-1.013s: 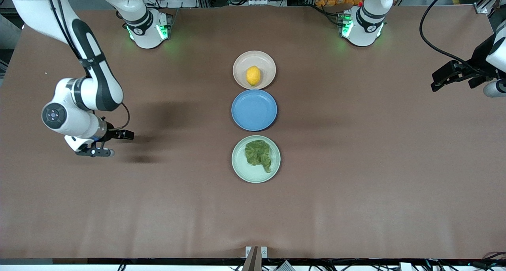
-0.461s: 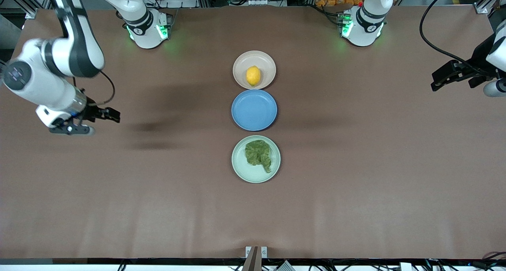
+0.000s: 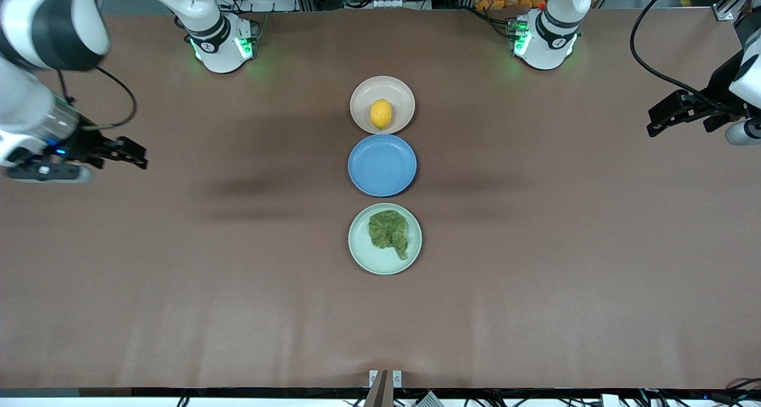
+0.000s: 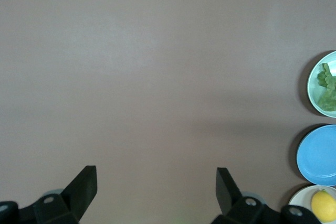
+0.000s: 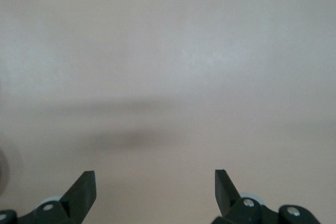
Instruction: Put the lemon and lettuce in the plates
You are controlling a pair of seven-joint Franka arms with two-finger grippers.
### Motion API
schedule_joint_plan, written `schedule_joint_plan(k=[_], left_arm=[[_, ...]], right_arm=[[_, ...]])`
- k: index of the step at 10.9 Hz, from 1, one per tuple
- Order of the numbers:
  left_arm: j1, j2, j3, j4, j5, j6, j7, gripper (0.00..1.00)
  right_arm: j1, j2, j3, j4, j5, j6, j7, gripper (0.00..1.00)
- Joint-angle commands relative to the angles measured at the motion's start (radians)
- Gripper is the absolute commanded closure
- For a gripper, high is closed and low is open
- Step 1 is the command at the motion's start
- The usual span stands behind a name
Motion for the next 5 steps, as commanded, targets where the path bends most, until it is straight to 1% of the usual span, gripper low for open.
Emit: schedule_joint_plan(k=[1,2,3,5], left_arm=[[0.011,-0.008,-0.014,0.005,0.02,-0.016,0.021,0.0],[0.011,-0.008,-0.011,0.005,0.02,-0.016,0.021,0.0],[0.011,-0.008,-0.009,0.005,0.02,-0.016,0.021,0.0],[0.011,-0.008,-0.012,0.005,0.02,-0.016,0.021,0.0]], right_arm=[[-0.019,0.022,0.029,0.26,0.0,-0.173,-0.028,0.0],[-0.016,0.028,0.029,0.329,0.013,-0.249,-0.025,0.0],[-0.015,0.026,0.029,0.354,0.014,-0.277,-0.025,0.0],[-0.018,0.037,0.025,0.383,0.012,-0.286,-0.03,0.0]])
